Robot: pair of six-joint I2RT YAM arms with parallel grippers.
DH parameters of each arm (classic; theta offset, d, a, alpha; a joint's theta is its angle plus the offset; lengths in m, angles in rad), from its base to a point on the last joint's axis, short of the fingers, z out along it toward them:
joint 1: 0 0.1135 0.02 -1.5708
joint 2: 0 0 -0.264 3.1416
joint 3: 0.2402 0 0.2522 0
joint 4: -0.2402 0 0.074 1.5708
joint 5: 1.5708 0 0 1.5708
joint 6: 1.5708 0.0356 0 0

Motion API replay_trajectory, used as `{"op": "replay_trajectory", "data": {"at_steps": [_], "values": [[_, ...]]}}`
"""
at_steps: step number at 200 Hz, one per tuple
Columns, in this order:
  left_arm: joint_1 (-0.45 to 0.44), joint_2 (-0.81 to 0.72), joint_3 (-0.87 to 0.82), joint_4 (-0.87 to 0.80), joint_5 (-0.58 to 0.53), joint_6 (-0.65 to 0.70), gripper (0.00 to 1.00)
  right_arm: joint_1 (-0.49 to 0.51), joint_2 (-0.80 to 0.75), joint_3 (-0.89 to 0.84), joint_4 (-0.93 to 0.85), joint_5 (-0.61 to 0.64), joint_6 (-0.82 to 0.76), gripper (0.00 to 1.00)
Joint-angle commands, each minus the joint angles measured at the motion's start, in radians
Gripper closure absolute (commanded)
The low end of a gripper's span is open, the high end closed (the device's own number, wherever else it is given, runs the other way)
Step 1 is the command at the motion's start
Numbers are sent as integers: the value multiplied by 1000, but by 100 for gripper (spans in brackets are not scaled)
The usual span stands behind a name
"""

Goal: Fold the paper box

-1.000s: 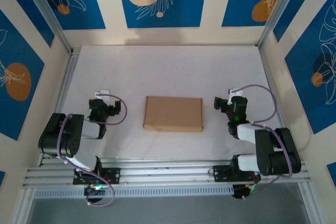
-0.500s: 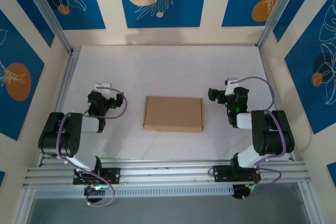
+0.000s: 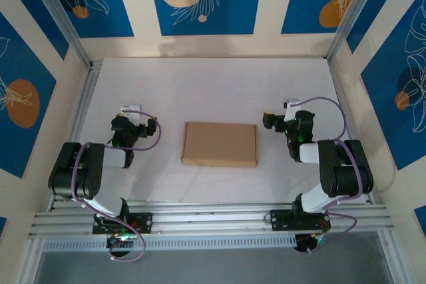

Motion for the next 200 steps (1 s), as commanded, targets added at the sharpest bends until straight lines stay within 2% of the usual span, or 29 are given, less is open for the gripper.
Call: {"op": "replay_trajectory", "data": {"at_steps": [1,200], "values": [[5,-1,-4,19,22,12,0,-6,-12,4,3,-21,-12,1],[6,5,11,-2,22,12,0,-6,-12,4,3,-21,-12,1]]}}
